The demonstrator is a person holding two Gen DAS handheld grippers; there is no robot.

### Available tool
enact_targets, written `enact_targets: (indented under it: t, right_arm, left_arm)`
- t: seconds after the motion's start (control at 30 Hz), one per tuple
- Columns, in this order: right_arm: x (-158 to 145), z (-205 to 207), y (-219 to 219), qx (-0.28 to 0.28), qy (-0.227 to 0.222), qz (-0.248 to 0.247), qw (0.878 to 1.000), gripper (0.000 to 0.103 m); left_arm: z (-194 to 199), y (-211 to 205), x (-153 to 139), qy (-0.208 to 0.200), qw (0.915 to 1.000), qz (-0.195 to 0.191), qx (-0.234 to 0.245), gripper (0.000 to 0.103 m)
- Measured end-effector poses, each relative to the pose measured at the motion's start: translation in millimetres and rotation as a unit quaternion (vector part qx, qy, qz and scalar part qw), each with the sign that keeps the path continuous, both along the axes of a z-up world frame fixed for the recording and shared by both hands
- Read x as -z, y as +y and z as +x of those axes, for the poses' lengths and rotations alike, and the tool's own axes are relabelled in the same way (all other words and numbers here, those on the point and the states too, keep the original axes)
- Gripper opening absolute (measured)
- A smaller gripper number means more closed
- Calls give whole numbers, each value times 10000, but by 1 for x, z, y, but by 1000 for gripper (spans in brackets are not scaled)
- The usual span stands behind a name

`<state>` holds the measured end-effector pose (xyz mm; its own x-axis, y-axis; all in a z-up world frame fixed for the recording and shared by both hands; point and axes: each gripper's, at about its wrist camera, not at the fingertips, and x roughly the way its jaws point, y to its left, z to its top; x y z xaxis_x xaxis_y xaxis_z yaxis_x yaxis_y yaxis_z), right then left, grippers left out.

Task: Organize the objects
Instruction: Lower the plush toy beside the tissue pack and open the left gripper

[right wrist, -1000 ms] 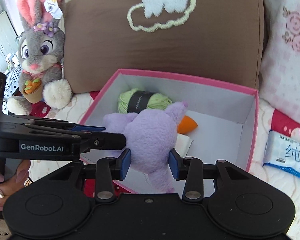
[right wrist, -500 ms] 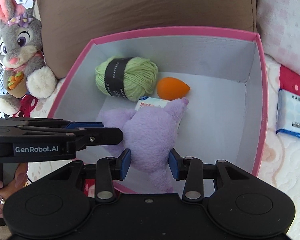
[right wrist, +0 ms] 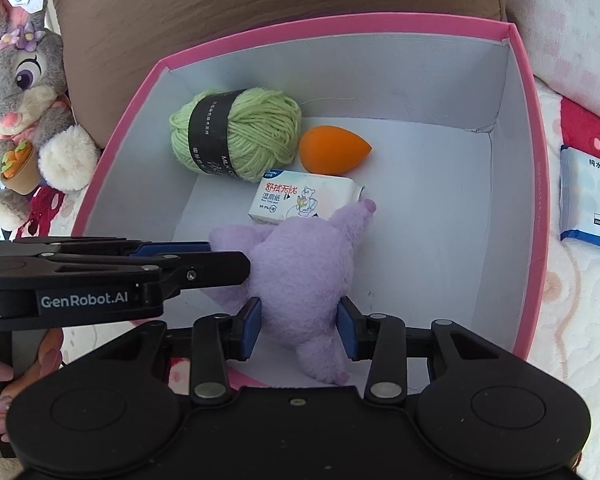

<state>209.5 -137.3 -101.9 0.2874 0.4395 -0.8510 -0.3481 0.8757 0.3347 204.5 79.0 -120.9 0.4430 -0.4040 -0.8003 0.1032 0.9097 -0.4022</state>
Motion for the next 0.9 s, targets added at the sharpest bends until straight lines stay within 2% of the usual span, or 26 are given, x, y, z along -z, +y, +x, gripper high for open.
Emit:
enact_targets:
  t: [0.2, 0.37, 0.47, 0.6, 0.7, 0.9]
  right_arm:
    - [2, 0, 1, -9, -18, 30, 10000, 45]
    - [2, 1, 0, -18, -14, 116, 9999, 45]
    - [0, 1, -1, -2, -10, 157, 9999, 45]
    - [0, 2, 2, -132, -105, 62, 9998, 45]
    - [2, 3, 2, -154, -49, 142, 9998, 35]
    - [3, 4, 0, -62, -101, 88, 9999, 35]
  left_arm:
    - [-2, 6, -2, -23, 10000, 62, 17, 41]
    - [-1, 4, 0, -105, 9998, 165, -41, 37]
    - [-1, 1, 3, -183, 9996, 232, -19, 33]
    - [-2, -6, 7, -214, 9993, 293, 86, 19]
    - [-3, -11, 12, -151, 9997, 69, 163, 9]
    - [1, -12, 17, -172, 9997, -84, 150, 9]
